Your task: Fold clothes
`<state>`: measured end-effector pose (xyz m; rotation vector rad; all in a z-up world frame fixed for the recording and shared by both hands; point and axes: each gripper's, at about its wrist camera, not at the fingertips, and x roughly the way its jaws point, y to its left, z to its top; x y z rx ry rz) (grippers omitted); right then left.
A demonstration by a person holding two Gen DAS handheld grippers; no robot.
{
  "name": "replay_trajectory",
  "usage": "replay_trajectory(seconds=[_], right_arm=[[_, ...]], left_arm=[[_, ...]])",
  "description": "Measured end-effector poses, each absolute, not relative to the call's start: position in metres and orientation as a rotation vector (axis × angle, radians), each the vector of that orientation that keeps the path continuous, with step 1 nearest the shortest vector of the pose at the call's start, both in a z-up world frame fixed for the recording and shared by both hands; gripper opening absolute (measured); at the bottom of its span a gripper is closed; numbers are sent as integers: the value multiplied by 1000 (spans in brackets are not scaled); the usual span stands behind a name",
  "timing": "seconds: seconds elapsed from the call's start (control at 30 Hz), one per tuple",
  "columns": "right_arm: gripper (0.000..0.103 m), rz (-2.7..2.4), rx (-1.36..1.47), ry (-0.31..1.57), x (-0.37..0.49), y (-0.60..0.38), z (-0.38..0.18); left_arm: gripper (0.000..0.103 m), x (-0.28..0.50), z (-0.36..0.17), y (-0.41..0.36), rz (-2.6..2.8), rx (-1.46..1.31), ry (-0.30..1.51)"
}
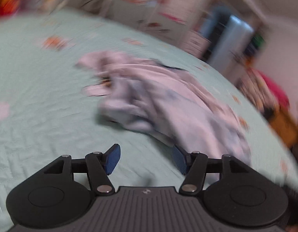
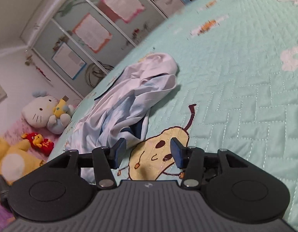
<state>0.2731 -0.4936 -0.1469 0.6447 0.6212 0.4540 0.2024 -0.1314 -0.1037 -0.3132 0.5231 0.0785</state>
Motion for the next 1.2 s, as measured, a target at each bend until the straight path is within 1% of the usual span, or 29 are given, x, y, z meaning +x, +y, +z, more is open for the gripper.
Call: replay_trajectory(seconds=[0.17,0.23,0.33,0.37,0.43,0.5,0.57,0.63,0.67,0.7,0.73,0.77,0.83,0.93,1.07,1.2], right_arm=[[57,482,684,607,282,-499,-152],[57,489,695,598,280,-501,-153],[57,502,712,588,280,-503,-156],[57,506,720,584,281,-505,-157],[57,515,744,576,282,-508,-159],[57,523,762,571,283,-510,-160],[57,527,775,567,285,-512,-161],[57,528,780,563,285,-513,-162],[57,529,783,561,285,-513,-162],[56,530,786,559,286,-513,-162],[56,531,792,557,286,-514,-162],[56,532,798,555,286,-515,-163],[56,535,809,552,286,-518,-164],[56,542,827,546,286,-521,-165],[56,551,856,539,286,-524,-167],[56,555,870,536,286,-525,-167]], left_arm=[[66,206,-111,-219,-13,151,468],[68,211,-121,-238,-38,269,462],[69,225,-137,-253,-23,388,490],[71,229,-140,-255,-9,412,495],[77,236,-145,-255,24,449,500],[90,243,-150,-256,59,493,500],[95,248,-153,-254,80,522,487],[93,253,-150,-248,88,498,497],[74,256,-148,-245,94,486,502],[24,259,-146,-242,112,482,522],[1,263,-146,-239,133,481,546],[6,267,-145,-236,154,480,571],[5,266,-134,-226,171,427,577],[4,261,-98,-216,133,374,556],[3,267,-21,-197,35,206,562],[3,274,58,-193,-11,134,511]])
